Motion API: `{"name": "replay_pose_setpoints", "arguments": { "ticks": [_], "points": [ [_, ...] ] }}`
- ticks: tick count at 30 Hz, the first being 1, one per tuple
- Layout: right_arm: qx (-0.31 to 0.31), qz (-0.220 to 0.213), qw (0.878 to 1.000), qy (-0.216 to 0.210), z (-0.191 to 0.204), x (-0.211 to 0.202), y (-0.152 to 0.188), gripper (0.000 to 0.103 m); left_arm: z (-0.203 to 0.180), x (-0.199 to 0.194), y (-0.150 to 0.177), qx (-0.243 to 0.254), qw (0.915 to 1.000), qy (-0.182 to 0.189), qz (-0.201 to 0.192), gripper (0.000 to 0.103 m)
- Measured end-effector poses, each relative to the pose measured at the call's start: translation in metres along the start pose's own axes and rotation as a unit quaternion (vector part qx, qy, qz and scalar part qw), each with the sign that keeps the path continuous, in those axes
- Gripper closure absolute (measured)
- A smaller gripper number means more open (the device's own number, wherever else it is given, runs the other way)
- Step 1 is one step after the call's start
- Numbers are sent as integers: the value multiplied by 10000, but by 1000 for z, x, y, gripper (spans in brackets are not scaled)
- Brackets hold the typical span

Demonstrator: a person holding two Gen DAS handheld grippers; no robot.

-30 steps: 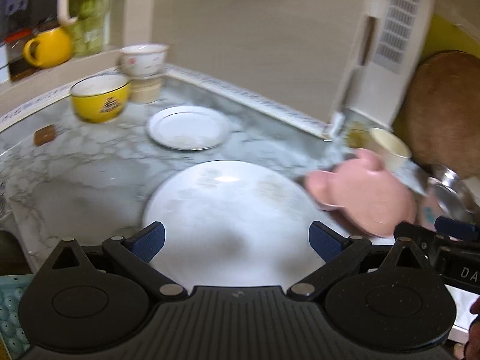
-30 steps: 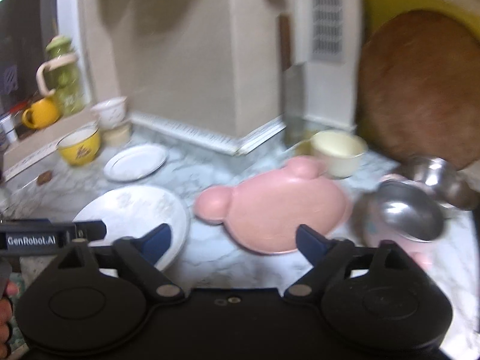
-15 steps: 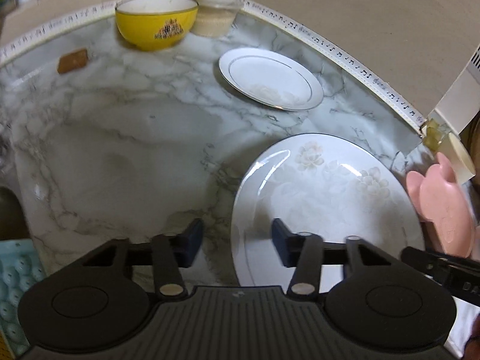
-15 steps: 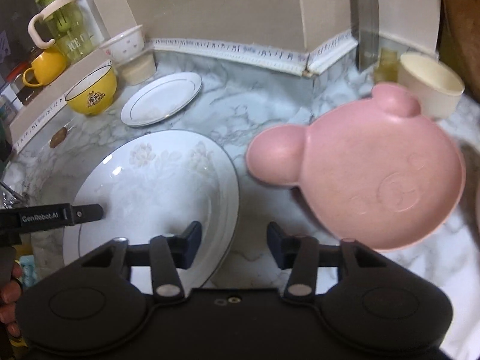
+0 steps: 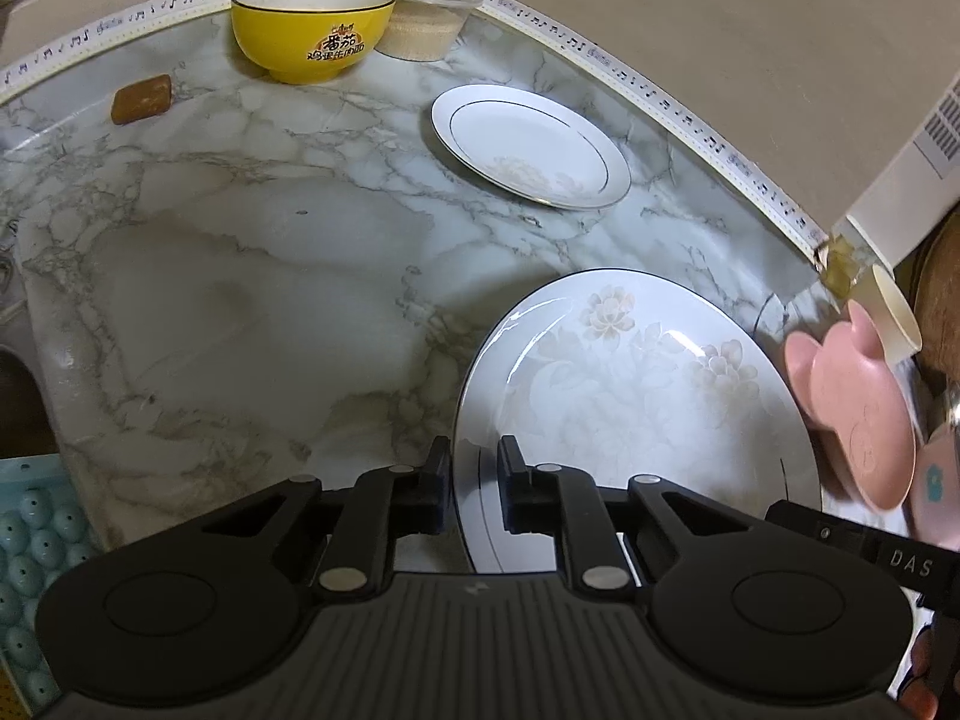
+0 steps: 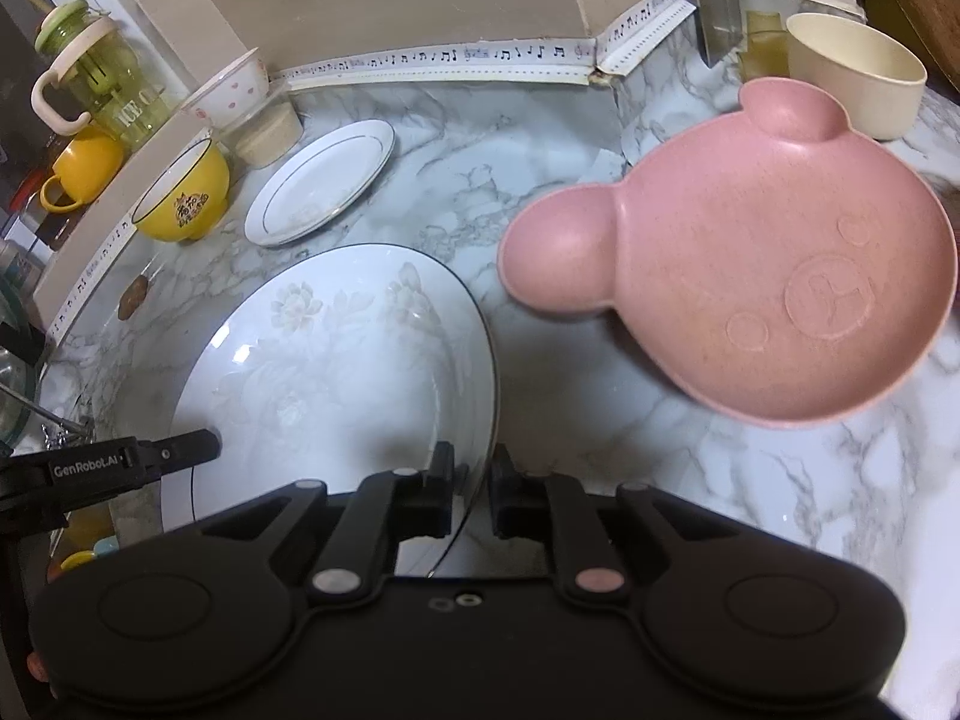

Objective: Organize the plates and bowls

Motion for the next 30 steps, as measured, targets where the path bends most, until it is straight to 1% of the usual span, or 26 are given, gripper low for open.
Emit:
{"name": "replay_pose_setpoints", "arguments": {
  "ticks": [3,7,10,15,21,22,23,25,30],
  "points": [
    [-24,42,10000,-19,1,-3,8,91,1,-7,9,21,9999,-68,86,88],
    [-17,124,9999,-55,1,-10,17,92,4,-15,23,93,9998,-55,163,88],
    [-33,204,9997,-98,2,-14,23,92,4,-21,29,164,9996,-159,190,88],
    [-169,281,9994,-128,6,-15,33,91,6,-25,35,212,9994,-227,175,88],
    [-337,253,9991,-43,11,-13,31,90,6,-25,35,266,9993,-221,157,88],
    [-333,265,9991,-37,11,-13,31,88,6,-25,35,272,9993,-212,153,88],
    [-351,263,9990,-20,11,-13,30,84,6,-25,35,281,9993,-213,149,88],
    [-430,219,9988,109,11,-15,29,81,6,-26,35,309,9992,-236,135,88],
    [-471,195,9984,236,11,-19,28,79,8,-29,33,379,9989,-254,101,88]
  ]
}}
Point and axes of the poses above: each gripper's, at about its wrist camera, not at the fingertips, and x roughly the way its jaws point, z to its left, y to its underside, the point moved 6 cm from there along x, roughly the way its jaws point, and after that the axes turned 2 degrees about z, right-handed, at the moved point
